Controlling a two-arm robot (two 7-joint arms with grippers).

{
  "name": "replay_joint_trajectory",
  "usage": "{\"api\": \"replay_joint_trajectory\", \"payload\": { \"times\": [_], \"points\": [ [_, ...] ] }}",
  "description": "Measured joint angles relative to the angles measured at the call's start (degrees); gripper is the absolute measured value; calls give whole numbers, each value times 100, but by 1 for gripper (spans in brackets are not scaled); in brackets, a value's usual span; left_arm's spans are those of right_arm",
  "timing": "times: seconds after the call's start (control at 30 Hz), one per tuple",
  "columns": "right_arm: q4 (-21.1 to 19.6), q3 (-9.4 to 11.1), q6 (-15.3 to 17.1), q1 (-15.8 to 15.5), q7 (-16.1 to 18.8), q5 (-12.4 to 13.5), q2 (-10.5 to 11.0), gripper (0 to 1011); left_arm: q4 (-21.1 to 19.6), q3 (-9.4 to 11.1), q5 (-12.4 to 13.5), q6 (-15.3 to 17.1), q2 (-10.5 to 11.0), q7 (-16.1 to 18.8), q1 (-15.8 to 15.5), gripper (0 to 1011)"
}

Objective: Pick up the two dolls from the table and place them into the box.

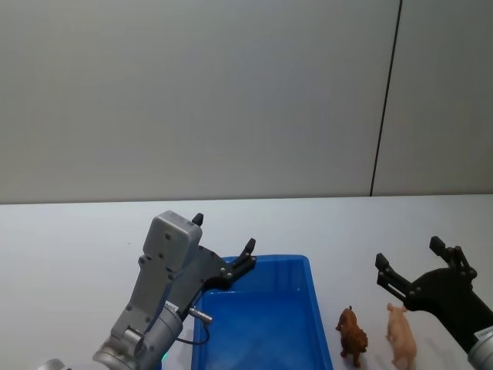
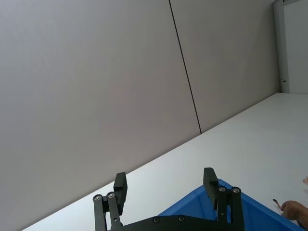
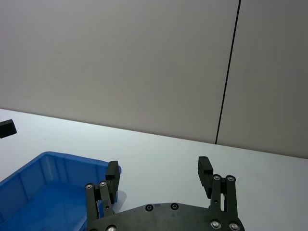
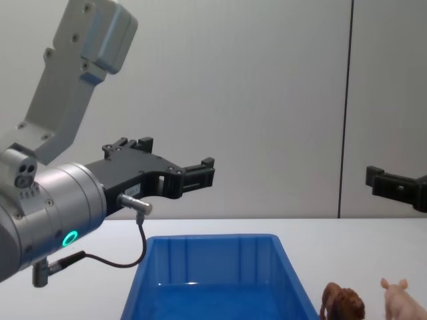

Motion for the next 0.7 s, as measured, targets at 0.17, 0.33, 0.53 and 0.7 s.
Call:
{"api": "replay_joint_trajectory", "payload": {
  "times": [0.17, 0.33, 0.53, 0.7],
  "points": [
    [0, 0, 0, 0, 0, 0, 0, 1001, 0, 0, 0, 0, 0, 0, 0, 1002],
    [0, 0, 0, 0, 0, 0, 0, 1001, 0, 0, 0, 0, 0, 0, 0, 1002],
    [0, 0, 0, 0, 0, 0, 0, 1001, 0, 0, 0, 0, 0, 0, 0, 1002],
    [0, 0, 0, 0, 0, 0, 0, 1001, 0, 0, 0, 0, 0, 0, 0, 1002]
  ]
}}
